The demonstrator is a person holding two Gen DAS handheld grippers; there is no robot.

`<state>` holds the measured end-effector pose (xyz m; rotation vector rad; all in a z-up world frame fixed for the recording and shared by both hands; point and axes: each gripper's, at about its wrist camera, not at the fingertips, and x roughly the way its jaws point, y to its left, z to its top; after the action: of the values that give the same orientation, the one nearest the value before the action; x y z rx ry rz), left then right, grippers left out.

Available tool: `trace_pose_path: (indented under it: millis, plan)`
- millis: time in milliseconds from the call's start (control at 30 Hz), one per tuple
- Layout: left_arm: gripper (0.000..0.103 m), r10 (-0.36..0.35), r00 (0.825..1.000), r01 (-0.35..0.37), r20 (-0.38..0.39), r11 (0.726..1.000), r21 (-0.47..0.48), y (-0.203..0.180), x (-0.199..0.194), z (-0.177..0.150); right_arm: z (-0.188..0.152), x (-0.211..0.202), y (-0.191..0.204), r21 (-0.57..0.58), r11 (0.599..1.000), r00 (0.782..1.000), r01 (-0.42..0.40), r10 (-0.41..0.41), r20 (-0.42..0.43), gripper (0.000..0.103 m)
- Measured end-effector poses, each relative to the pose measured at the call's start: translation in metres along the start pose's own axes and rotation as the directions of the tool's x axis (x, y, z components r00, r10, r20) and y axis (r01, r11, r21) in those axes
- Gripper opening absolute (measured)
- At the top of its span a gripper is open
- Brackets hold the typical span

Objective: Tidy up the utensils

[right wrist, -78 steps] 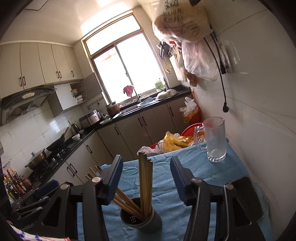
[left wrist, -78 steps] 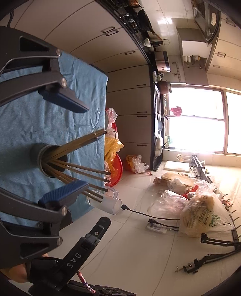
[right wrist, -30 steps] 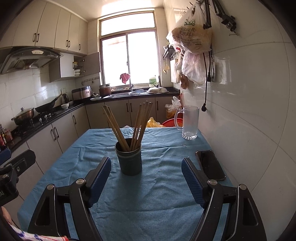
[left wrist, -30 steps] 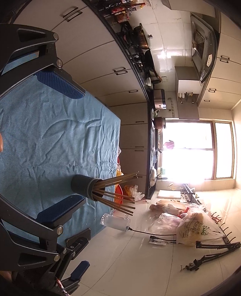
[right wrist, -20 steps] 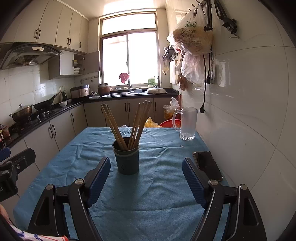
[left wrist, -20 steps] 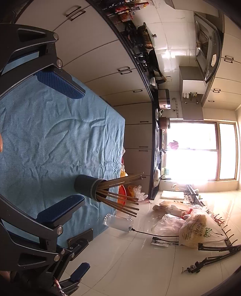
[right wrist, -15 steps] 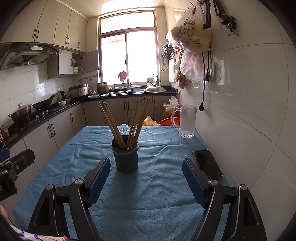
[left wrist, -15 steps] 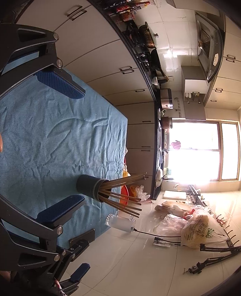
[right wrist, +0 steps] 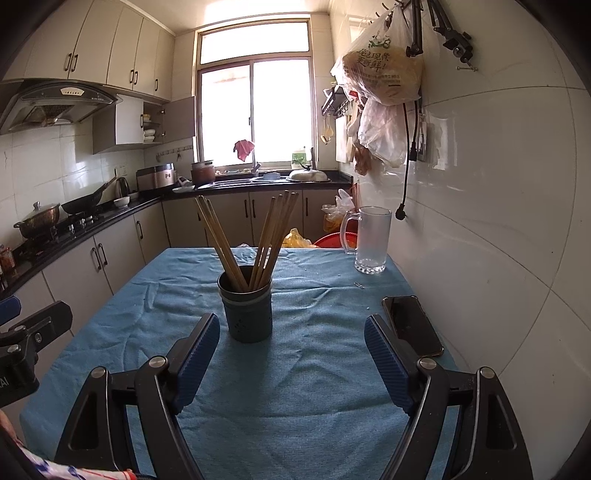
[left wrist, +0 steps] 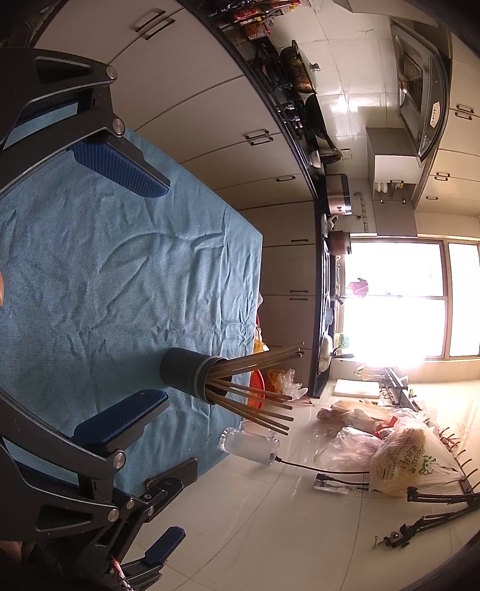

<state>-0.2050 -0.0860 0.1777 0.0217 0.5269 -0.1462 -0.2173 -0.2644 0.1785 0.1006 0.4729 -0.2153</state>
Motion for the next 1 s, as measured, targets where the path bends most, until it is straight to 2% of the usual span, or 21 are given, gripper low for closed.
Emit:
trace_pose_path:
  millis: [300, 633, 1000]
  plan:
    - [0.103, -0.043, 0.998, 0.043, -0.045, 0.999, -0.015, 0.0, 0.009, -0.001, -0.003, 0.007, 0.0, 0.006, 1.0, 1.0, 0.006, -0.006, -0.02, 0.085]
    - [0.103, -0.032, 0.998, 0.032, -0.058, 0.999, 0.001, -0.004, 0.019, -0.003, -0.008, 0.016, 0.002, -0.006, 1.0, 0.999, 0.008, -0.008, -0.036, 0.085]
    - [0.103, -0.027, 0.994, 0.027, -0.107, 1.0, 0.0, -0.005, 0.043, -0.006, -0.012, 0.039, 0.0, -0.011, 1.0, 0.997, 0.015, -0.015, -0.078, 0.085]
